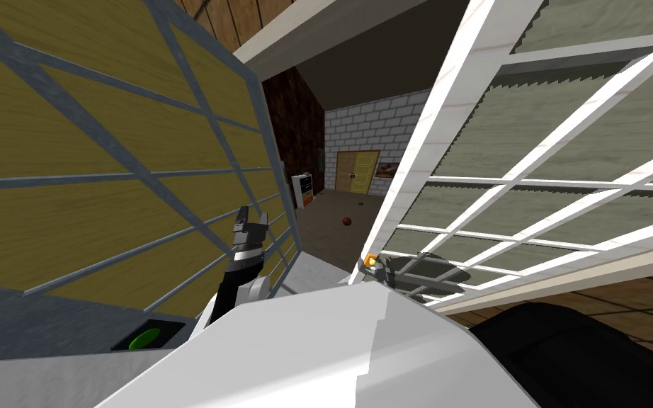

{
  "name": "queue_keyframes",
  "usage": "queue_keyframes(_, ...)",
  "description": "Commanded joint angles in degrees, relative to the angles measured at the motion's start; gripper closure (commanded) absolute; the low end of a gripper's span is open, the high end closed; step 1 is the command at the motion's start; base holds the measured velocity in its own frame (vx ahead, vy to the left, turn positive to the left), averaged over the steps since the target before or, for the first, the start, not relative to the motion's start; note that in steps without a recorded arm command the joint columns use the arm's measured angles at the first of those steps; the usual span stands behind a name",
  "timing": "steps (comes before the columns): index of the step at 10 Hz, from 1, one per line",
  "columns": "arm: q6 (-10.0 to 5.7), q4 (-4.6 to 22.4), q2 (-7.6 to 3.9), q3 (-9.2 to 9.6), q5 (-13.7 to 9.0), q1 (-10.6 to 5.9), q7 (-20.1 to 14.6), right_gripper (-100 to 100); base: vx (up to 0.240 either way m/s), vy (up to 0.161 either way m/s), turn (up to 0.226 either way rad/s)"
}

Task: Pull the door open

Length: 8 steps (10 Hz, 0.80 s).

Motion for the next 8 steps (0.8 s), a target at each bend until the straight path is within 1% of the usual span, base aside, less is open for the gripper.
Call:
queue_keyframes(1, 0.61, -0.81, 0.95, 1.91, 0.10, 0.19, -1.11, -100, -0.030, 0.004, 0.018)
queue_keyframes(5, 0.61, -0.81, 0.95, 1.91, 0.10, 0.19, -1.11, -100, 0.000, -0.001, -0.006)
queue_keyframes(6, 0.37, -0.93, 0.62, 2.70, -1.04, 0.18, -3.23, -100, -0.020, 0.005, 0.037)
queue_keyframes(8, 0.37, -0.93, 0.62, 2.70, -1.04, 0.18, -3.23, -100, -0.023, -0.004, 0.002)
